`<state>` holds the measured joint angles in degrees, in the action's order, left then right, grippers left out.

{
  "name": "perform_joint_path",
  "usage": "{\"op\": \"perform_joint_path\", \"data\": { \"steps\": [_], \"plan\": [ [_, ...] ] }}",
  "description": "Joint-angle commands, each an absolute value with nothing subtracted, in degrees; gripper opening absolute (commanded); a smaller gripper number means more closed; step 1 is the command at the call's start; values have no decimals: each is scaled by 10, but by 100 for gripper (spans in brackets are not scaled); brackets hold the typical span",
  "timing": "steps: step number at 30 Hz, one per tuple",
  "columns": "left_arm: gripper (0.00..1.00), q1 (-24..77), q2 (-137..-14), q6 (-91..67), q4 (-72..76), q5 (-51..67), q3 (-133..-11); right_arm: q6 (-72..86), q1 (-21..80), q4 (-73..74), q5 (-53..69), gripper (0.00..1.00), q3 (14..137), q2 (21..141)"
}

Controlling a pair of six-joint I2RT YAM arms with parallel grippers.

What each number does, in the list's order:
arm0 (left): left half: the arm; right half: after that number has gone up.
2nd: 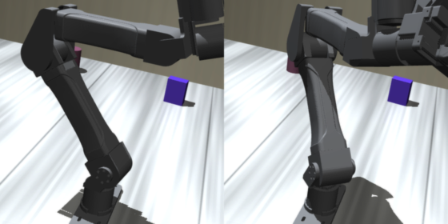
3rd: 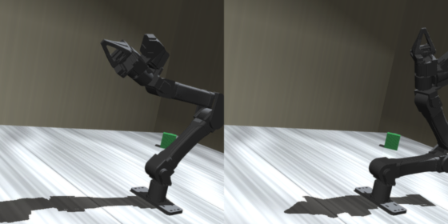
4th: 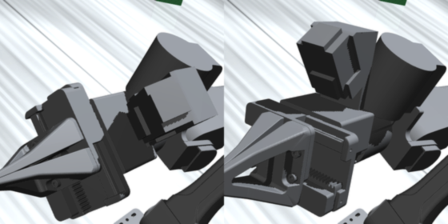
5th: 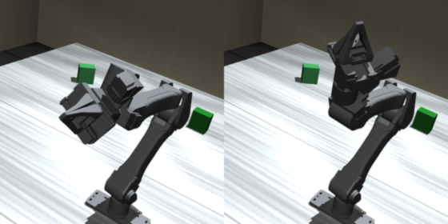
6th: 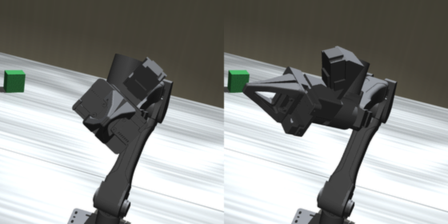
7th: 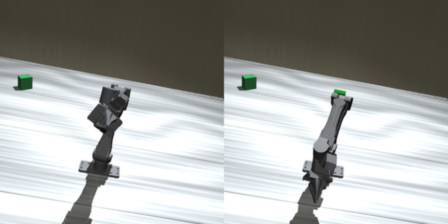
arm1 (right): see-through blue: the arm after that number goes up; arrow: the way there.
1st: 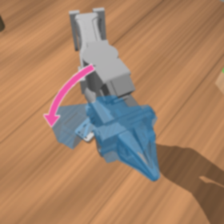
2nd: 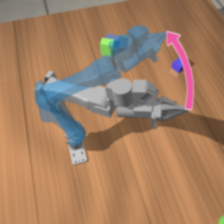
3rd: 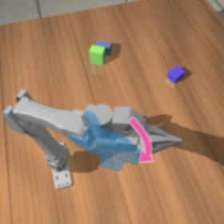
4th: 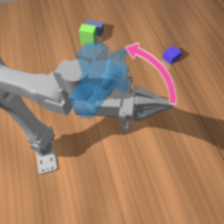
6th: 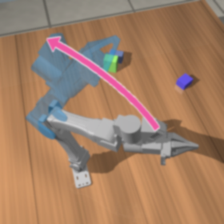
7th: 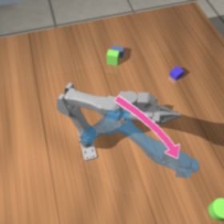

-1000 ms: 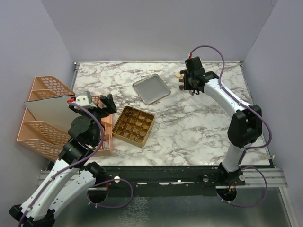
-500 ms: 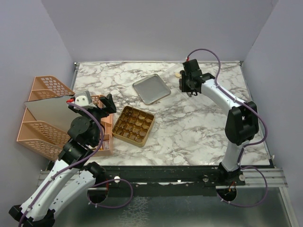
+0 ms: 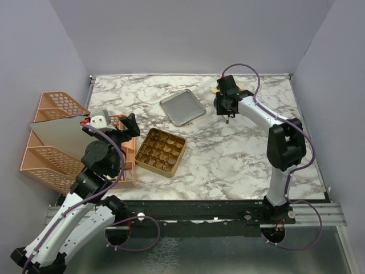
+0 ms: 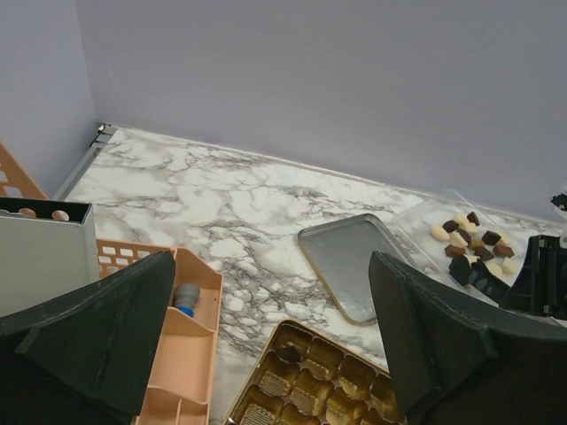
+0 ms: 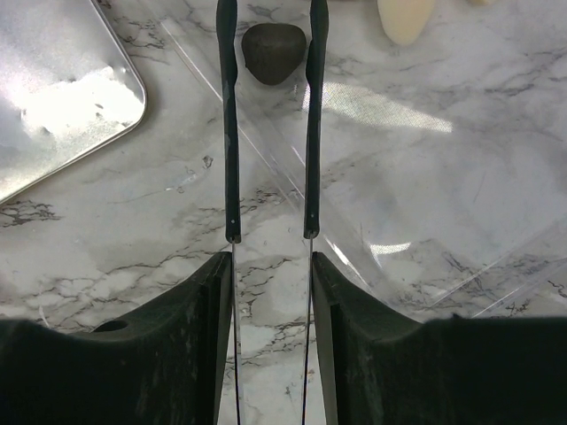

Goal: Pack the chocolate
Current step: Pick up the fake chocolate from the plate.

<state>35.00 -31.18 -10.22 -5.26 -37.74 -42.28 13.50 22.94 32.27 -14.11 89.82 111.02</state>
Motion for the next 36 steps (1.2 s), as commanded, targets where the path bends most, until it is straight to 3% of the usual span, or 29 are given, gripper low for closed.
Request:
{"op": "perform_joint_path", "data": {
  "steps": [1,10,21,36],
  "plan": [
    [99,352,-305,-98,-44,-374,-415,134,231,318,-138,42,913,1127],
    [99,352,-301,-97,-43,-374,-414,132,231,329,-143,31,921,1124],
    [99,352,-303,-97,-43,-374,-414,128,231,345,-150,28,917,1075],
    [99,352,-303,-98,-45,-380,-415,160,266,310,-4,27,839,977]
  ]
}}
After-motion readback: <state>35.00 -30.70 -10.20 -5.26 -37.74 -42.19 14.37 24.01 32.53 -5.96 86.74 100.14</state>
